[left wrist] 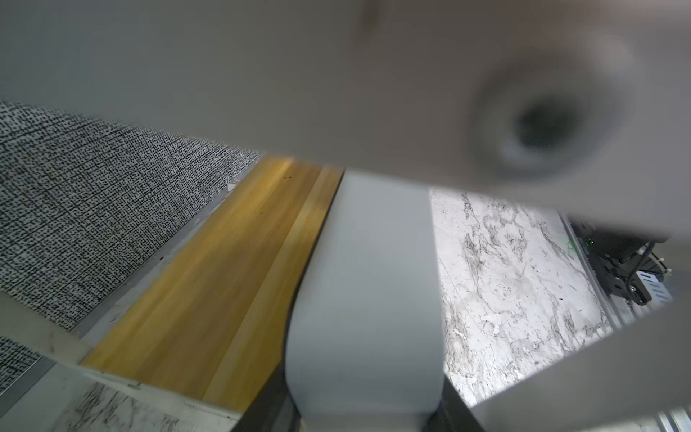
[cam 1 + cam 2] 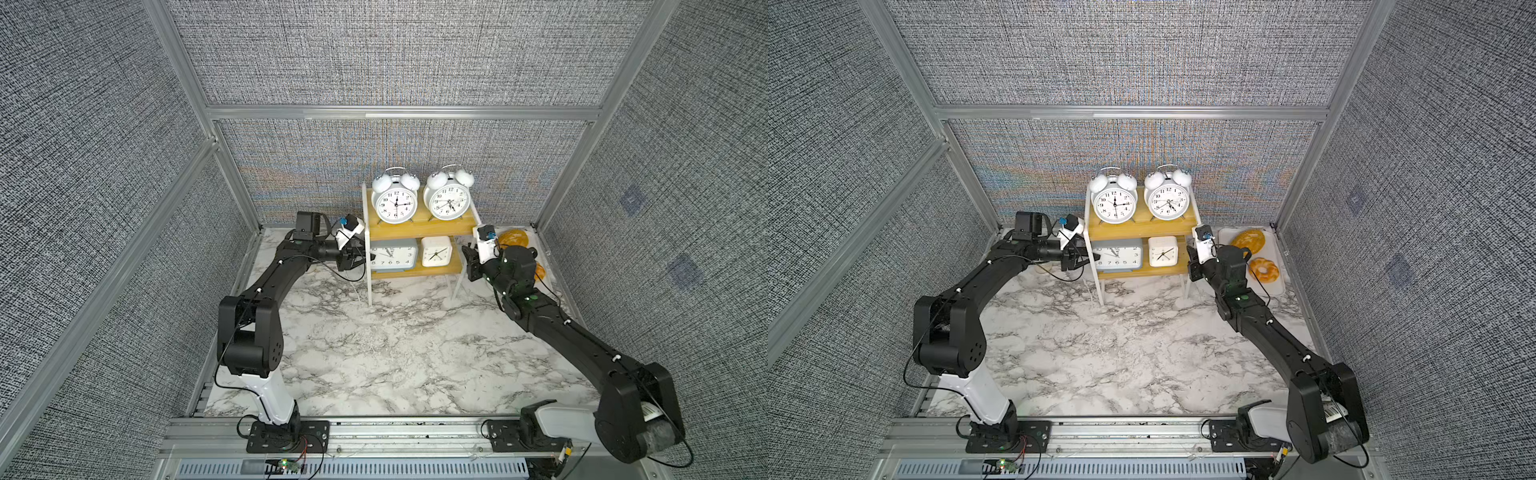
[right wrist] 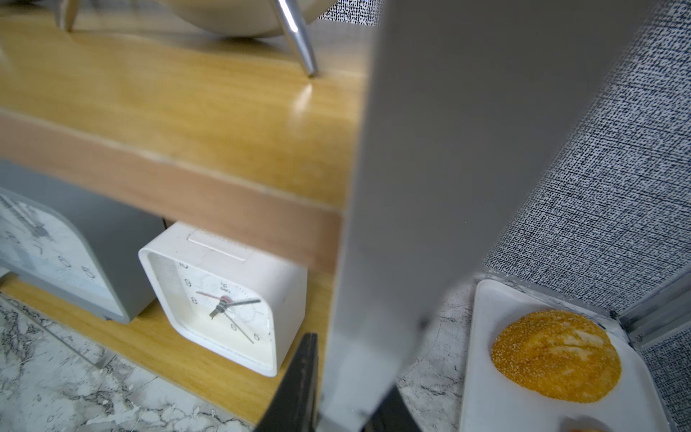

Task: Place the alarm clocks on the shelf by style
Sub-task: Place the alarm on the shelf.

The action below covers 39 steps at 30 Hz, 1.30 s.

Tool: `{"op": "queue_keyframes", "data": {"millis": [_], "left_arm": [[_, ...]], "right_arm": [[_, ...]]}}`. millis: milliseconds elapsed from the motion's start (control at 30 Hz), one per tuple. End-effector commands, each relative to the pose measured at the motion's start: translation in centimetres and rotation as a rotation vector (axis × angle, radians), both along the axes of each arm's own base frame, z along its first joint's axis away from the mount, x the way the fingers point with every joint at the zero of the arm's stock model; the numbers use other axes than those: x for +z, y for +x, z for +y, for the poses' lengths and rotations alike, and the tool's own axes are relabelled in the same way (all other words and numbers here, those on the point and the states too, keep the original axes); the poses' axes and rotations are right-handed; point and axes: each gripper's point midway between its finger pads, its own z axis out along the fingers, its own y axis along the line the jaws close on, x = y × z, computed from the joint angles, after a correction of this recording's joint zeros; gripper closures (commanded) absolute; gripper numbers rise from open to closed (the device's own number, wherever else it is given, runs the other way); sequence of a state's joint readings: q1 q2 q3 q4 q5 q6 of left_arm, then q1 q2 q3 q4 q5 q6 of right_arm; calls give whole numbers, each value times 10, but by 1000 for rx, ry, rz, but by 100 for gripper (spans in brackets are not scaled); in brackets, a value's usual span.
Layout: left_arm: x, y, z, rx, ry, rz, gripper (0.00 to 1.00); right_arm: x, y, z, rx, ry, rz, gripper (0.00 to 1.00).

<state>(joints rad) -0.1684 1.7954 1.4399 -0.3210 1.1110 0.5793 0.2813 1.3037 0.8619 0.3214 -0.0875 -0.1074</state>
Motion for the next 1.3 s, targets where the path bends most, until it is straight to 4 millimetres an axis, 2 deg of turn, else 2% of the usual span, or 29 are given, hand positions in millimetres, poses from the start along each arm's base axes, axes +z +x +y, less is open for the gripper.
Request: {"op": "queue_keyframes", "data": {"millis": [0,433,633,700,833,900,1267], "left_arm": [[2,3,-1,2,-20,-12,84],[-5,12,-4,20,-56,-13,82],[-3,12,-5,9,-65,-14,77],[-2,11,-5,9,-63,-17,73],[1,10,-4,17,-58,-24,52],[2,10,-4,19,-56,-26,45],[3,10,-2,29,-35,-27,37]], "right_arm": [[4,1,0,-1,5,-6,77],[4,2,1,1,3,-3,77],[4,2,1,0,1,0,77],[3,2,1,1,1,2,77],[3,2,1,0,0,2,77],[2,3,1,1,0,5,77],[1,3,1,1,0,6,77]]}}
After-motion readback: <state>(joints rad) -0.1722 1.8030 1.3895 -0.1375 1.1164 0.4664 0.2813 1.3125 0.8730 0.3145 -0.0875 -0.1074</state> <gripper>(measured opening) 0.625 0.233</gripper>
